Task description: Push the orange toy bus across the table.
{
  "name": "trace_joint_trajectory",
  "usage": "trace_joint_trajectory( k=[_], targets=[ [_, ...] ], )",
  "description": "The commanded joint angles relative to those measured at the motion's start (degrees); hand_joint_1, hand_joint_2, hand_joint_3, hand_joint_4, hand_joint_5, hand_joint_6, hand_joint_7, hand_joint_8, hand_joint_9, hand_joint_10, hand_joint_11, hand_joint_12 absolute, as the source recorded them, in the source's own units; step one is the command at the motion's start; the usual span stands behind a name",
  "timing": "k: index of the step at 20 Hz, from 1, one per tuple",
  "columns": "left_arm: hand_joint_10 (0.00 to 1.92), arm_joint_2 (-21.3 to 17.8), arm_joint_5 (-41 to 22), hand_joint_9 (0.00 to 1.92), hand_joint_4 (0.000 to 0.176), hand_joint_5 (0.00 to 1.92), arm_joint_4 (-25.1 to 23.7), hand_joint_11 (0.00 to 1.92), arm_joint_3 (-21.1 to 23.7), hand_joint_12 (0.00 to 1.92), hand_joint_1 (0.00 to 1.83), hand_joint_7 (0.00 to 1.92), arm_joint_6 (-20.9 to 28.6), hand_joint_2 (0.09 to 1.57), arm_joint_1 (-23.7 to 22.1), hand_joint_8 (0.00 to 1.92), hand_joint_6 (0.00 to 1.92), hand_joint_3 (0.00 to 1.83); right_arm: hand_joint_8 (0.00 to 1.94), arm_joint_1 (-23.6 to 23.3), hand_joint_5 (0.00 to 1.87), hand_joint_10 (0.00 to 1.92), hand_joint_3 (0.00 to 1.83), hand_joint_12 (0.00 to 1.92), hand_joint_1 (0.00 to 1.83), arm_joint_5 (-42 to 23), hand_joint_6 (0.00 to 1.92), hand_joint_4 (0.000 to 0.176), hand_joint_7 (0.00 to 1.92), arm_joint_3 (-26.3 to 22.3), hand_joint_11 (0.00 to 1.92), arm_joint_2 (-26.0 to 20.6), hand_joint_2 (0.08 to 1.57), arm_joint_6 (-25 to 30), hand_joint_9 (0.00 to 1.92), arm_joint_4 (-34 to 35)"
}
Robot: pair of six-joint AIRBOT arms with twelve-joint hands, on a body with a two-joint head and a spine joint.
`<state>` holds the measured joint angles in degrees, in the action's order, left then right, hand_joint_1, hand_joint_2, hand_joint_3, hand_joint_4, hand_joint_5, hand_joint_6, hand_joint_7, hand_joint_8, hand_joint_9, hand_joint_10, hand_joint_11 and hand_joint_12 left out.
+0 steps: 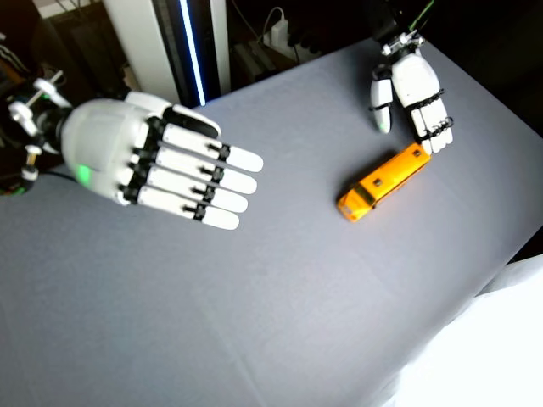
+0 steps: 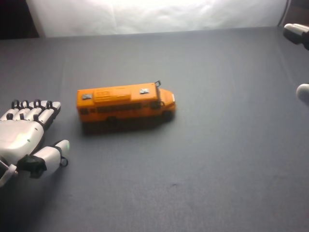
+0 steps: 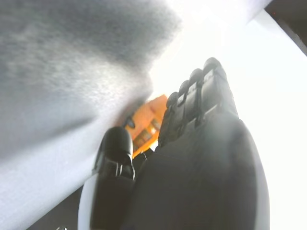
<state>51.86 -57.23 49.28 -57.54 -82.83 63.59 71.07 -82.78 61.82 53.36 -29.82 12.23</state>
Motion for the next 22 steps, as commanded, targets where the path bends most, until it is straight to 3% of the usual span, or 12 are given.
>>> trace_joint_trajectory(
  k=[1, 18, 22],
  targets=[
    [0.00, 0.6, -6.0, 0.00, 0.000, 0.00, -3.0, 0.00, -0.2, 0.00, 0.00, 0.00, 0.1, 1.57, -1.2, 0.00, 0.00, 0.07, 0.00, 0.0, 0.21, 0.00, 0.00, 0.02, 0.49, -7.0, 0.00, 0.000, 0.24, 0.4, 0.25, 0.1, 1.36, 0.5, 0.25, 0.6],
    [0.00, 1.5, -7.4, 0.00, 0.000, 0.00, -8.2, 0.00, 0.9, 0.00, 0.00, 0.00, 0.1, 1.57, -3.6, 0.00, 0.00, 0.05, 0.00, 0.0, 0.22, 0.00, 0.00, 0.01, 0.49, -7.0, 0.00, 0.000, 0.23, 0.6, 0.26, 0.2, 1.36, 0.5, 0.25, 0.6],
    [0.00, 2.0, -4.3, 0.00, 0.000, 0.01, -12.1, 0.03, 0.9, 0.01, 0.00, 0.00, 0.2, 1.57, -5.2, 0.00, 0.00, 0.03, 0.00, 0.0, 0.22, 0.00, 0.00, 0.01, 0.49, -7.0, 0.00, 0.000, 0.24, 0.6, 0.26, 0.3, 1.36, 0.5, 0.25, 0.6]
  ],
)
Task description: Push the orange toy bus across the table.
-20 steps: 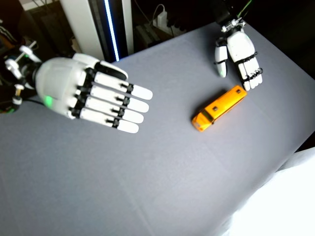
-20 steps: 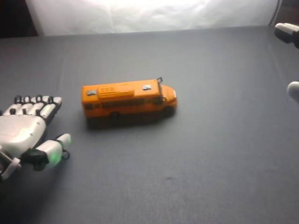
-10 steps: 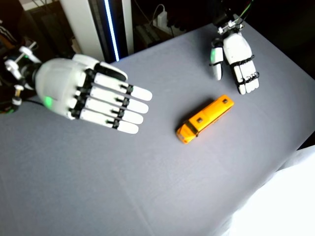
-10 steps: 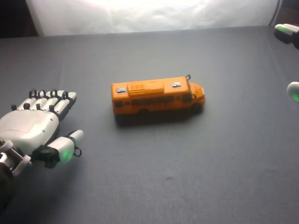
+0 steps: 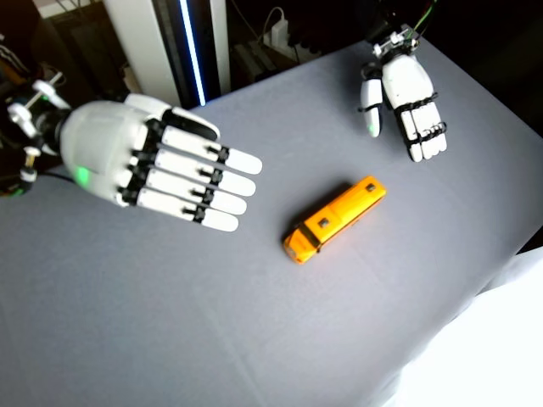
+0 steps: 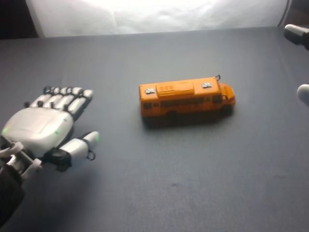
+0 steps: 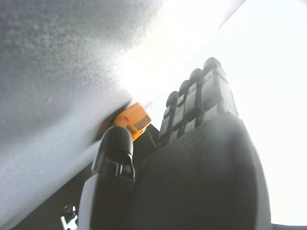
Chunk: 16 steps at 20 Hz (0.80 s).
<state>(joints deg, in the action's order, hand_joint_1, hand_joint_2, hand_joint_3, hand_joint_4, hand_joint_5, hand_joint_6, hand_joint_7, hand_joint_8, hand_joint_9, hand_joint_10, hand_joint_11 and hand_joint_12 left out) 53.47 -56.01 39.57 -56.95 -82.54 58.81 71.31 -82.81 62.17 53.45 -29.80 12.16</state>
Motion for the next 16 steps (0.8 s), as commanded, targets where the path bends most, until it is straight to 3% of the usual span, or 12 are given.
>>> trace_joint_trajectory(
  k=[1, 16],
  targets=[
    [0.00, 0.8, -4.6, 0.00, 0.000, 0.02, -3.6, 0.03, 0.1, 0.01, 0.00, 0.00, -0.1, 1.56, -1.2, 0.00, 0.00, 0.02, 0.00, -0.2, 0.22, 0.00, 0.00, 0.01, 0.49, -7.0, 0.00, 0.000, 0.24, 0.2, 0.26, 0.2, 1.36, 0.5, 0.25, 0.7],
    [0.00, 7.1, 9.0, 0.01, 0.000, 0.03, -13.7, 0.05, -4.4, 0.02, 0.00, 0.01, -1.2, 1.57, -10.2, 0.00, 0.01, 0.03, 0.00, 0.0, 0.22, 0.00, 0.00, 0.00, 0.49, -7.0, 0.00, 0.000, 0.24, 0.2, 0.25, 0.2, 1.37, 0.8, 0.24, 0.9]
  ],
)
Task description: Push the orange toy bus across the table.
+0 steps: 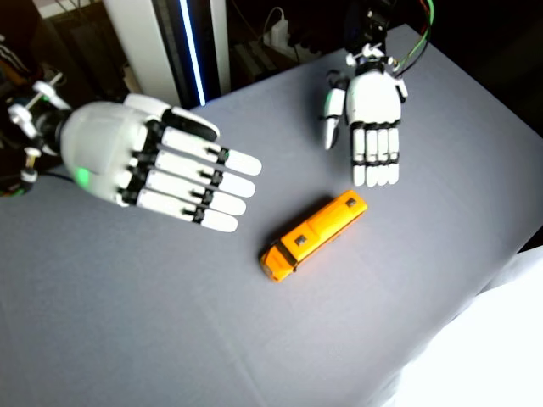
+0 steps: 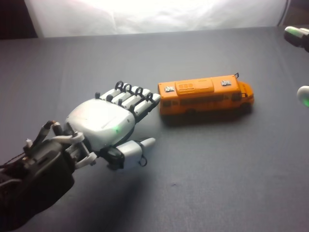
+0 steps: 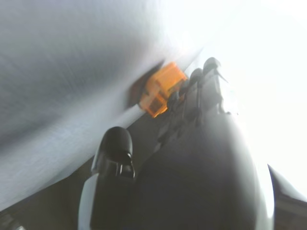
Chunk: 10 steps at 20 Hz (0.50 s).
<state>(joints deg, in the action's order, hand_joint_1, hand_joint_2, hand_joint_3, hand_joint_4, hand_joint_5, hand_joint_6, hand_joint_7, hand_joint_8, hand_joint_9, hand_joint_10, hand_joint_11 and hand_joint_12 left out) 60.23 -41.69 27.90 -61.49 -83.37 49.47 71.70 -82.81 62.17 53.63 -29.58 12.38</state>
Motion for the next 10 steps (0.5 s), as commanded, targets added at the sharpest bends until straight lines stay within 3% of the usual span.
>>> trace_joint_trajectory(
  k=[1, 10],
  targets=[
    [0.00, 0.8, -4.8, 0.00, 0.000, 0.00, -2.4, 0.04, -0.2, 0.02, 0.00, 0.00, -0.4, 1.57, -1.4, 0.00, 0.00, 0.03, 0.00, -0.4, 0.21, 0.00, 0.00, 0.00, 0.47, -7.0, 0.00, 0.000, 0.24, 0.2, 0.25, 0.0, 1.37, 0.6, 0.24, 0.7],
    [0.00, 4.9, -2.0, 0.00, 0.000, 0.00, -4.6, 0.04, -2.2, 0.02, 0.00, 0.00, -0.4, 1.57, -4.6, 0.00, 0.00, 0.03, 0.00, -0.4, 0.22, 0.00, 0.00, 0.01, 0.45, -7.0, 0.00, 0.000, 0.24, 0.2, 0.26, 0.0, 1.36, 0.6, 0.24, 0.7]
  ],
)
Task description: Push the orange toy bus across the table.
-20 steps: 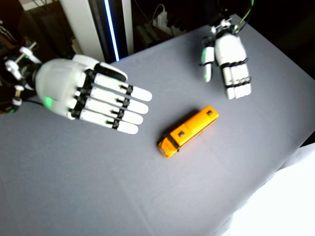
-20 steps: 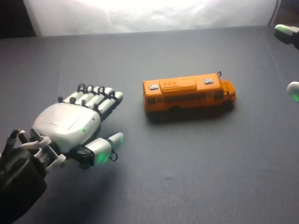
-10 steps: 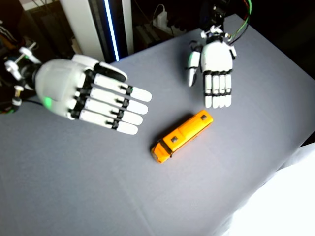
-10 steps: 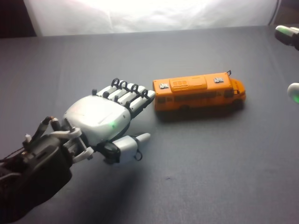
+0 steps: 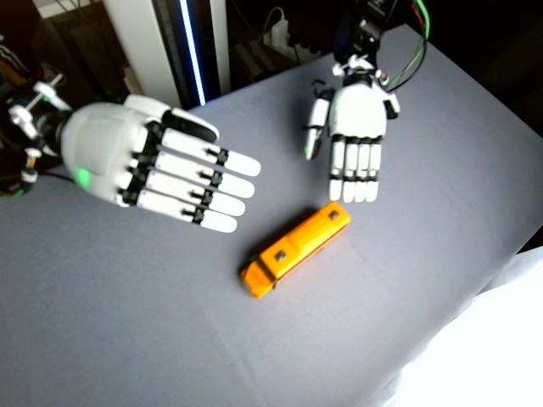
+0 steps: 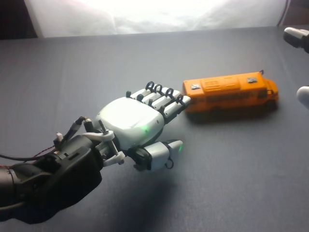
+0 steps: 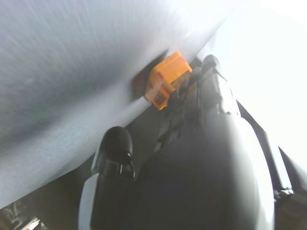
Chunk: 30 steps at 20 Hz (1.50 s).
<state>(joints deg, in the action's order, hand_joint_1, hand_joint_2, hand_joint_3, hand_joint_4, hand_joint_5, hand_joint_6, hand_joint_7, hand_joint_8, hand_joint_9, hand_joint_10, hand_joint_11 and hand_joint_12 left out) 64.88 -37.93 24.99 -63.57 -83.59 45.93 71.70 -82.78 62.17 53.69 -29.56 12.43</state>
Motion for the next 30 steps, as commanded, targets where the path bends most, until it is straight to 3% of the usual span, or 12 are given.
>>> trace_joint_trajectory(
  k=[1, 6, 9, 10, 11, 14, 15, 18, 22, 25, 29, 30],
  targets=[
    [0.00, 0.3, -6.1, 0.00, 0.000, 0.00, -1.7, 0.02, -0.1, 0.01, 0.00, 0.00, -0.2, 1.57, -1.1, 0.00, 0.00, 0.03, 0.00, -0.4, 0.23, 0.00, 0.00, 0.00, 0.45, -7.1, 0.00, 0.000, 0.24, 0.2, 0.25, 0.0, 1.36, 0.5, 0.24, 0.6],
    [0.01, -4.2, -16.0, 0.02, 0.000, 0.00, -1.0, 0.03, 4.0, 0.01, 0.00, 0.00, 0.9, 1.57, -0.5, 0.00, 0.00, 0.14, 0.01, -0.3, 0.24, 0.01, 0.00, 0.02, 0.50, -7.3, 0.00, 0.000, 0.27, 0.1, 0.29, 0.0, 1.37, 0.7, 0.27, 0.9],
    [0.00, -9.2, -25.6, 0.00, 0.000, 0.01, -4.1, 0.01, 8.0, 0.00, 0.00, 0.00, 4.8, 1.57, 1.3, 0.00, 0.00, 0.06, 0.00, -0.3, 0.25, 0.00, 0.00, 0.03, 0.53, -9.1, 0.00, 0.000, 0.28, 0.0, 0.32, -0.2, 1.37, 0.7, 0.30, 1.9],
    [0.01, -11.1, -30.3, 0.02, 0.000, 0.02, -5.1, 0.09, 9.5, 0.04, 0.00, 0.00, 6.9, 1.53, 2.6, 0.00, 0.01, 0.04, 0.00, -0.3, 0.22, 0.00, 0.00, 0.01, 0.54, -10.0, 0.00, 0.000, 0.25, 0.0, 0.26, -0.2, 1.37, 0.7, 0.25, 2.2],
    [0.00, -12.9, -35.2, 0.00, 0.000, 0.02, -5.9, 0.02, 10.9, 0.01, 0.00, 0.00, 9.1, 1.53, 4.2, 0.00, 0.01, 0.04, 0.00, -0.3, 0.20, 0.00, 0.00, 0.00, 0.51, -11.0, 0.00, 0.000, 0.21, 0.0, 0.19, -0.5, 1.37, 0.7, 0.18, 2.5],
    [0.00, -15.6, -44.6, 0.00, 0.000, 0.05, -7.4, 0.00, 12.8, 0.00, 0.00, 0.01, 13.6, 1.50, 7.5, 0.00, 0.02, 0.01, 0.01, -0.3, 0.24, 0.01, 0.00, 0.01, 0.65, -13.8, 0.01, 0.000, 0.24, 0.0, 0.17, -0.8, 1.39, 0.7, 0.19, 3.7],
    [0.01, -16.5, -47.7, 0.03, 0.000, 0.07, -7.9, 0.02, 13.1, 0.01, 0.00, 0.05, 15.9, 1.51, 8.8, 0.02, 0.02, 0.02, 0.00, -0.3, 0.24, 0.00, 0.00, 0.01, 0.62, -15.0, 0.00, 0.000, 0.22, 0.0, 0.17, -0.9, 1.40, 0.7, 0.17, 4.0],
    [0.01, -18.3, -52.9, 0.03, 0.000, 0.02, -8.1, 0.04, 14.3, 0.02, 0.00, 0.03, 17.5, 1.43, 11.2, 0.01, 0.00, 0.00, 0.00, -0.3, 0.21, 0.00, 0.01, 0.00, 0.57, -17.1, 0.00, 0.000, 0.21, -0.1, 0.14, -1.1, 1.41, 0.6, 0.15, 4.7],
    [0.00, -20.0, -61.0, 0.00, 0.000, 0.01, -7.9, 0.00, 16.3, 0.00, 0.00, 0.00, 17.5, 1.43, 14.8, 0.00, 0.00, 0.00, 0.00, -0.3, 0.22, 0.01, 0.00, 0.02, 0.80, -18.2, 0.00, 0.000, 0.21, -0.4, 0.18, -2.1, 1.42, -0.5, 0.20, 4.9],
    [0.00, -20.3, -61.5, 0.00, 0.000, 0.06, -8.4, 0.00, 16.7, 0.00, 0.00, 0.02, 17.6, 1.56, 15.2, 0.00, 0.00, 0.02, 0.00, -0.3, 0.23, 0.01, 0.00, 0.03, 0.87, -18.2, 0.00, 0.000, 0.21, -0.8, 0.19, -2.8, 1.44, -0.6, 0.21, 4.9],
    [0.00, -20.2, -61.5, 0.02, 0.000, 0.10, -7.9, 0.00, 16.8, 0.00, 0.00, 0.07, 18.0, 1.54, 15.5, 0.01, 0.01, 0.00, 0.00, -1.4, 0.20, 0.00, 0.01, 0.00, 0.78, -18.2, 0.00, 0.000, 0.18, -2.8, 0.10, -3.3, 1.46, -2.5, 0.14, 2.9],
    [0.00, -20.2, -61.5, 0.00, 0.000, 0.10, -7.9, 0.00, 16.8, 0.00, 0.07, 0.04, 18.1, 1.52, 15.5, 0.01, 0.01, 0.00, 0.00, -1.4, 0.18, 0.00, 0.01, 0.00, 0.77, -18.2, 0.00, 0.000, 0.16, -2.9, 0.09, -3.3, 1.46, -2.5, 0.11, 2.8]
  ],
)
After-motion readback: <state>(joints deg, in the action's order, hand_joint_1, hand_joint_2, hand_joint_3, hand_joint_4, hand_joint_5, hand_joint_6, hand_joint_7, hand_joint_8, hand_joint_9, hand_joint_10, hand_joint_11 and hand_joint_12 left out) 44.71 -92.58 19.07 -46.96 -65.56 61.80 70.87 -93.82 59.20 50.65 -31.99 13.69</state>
